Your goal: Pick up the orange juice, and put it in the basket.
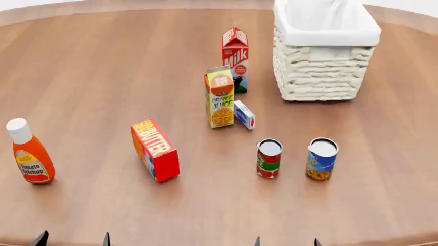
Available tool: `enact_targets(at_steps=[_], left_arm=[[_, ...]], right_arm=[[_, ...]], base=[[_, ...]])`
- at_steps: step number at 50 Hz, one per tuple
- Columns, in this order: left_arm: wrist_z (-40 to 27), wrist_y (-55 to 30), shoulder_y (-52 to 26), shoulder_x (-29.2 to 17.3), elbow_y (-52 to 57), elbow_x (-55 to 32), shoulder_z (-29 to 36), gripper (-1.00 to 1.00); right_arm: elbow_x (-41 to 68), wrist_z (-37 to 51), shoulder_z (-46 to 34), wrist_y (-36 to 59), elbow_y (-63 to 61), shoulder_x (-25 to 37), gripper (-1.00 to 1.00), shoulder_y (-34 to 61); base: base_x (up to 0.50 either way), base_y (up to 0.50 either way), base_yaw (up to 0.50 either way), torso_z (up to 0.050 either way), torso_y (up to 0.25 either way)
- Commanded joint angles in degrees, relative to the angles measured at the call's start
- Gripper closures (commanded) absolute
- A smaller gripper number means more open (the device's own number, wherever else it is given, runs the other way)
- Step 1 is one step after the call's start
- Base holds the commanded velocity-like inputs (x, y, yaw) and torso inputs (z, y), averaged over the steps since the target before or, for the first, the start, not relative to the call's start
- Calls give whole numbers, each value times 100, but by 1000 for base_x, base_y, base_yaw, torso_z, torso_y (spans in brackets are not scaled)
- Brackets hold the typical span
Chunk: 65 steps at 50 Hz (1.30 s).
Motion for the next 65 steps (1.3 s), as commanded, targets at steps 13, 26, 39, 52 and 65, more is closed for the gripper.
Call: enact_targets(at_steps=[13,26,39,52,65], left_arm=[[-327,12,-8,-281,-4,-281,327,-100],[-460,23,-16,-396,-8,-396,462,-100],[-561,34,-24,-482,-11,-482,564,-100],[-657,47,-34,-564,-16,-565,662,-100],[-742,60,-43,-637,-20,-637,749,-100]], right_arm=[[436,184,-470,474,-8,302,-100,365],[585,291,-597,535,-35,395,-100,438],[643,385,-742,454,26,466,-100,439],[759,472,-807,459,-24,552,-100,452],[856,554,-871,266,101,595,-100,442]], base=[[8,0,0,0,0],[169,0,0,0,0],[220,0,0,0,0],[226,0,0,0,0],[226,0,0,0,0]])
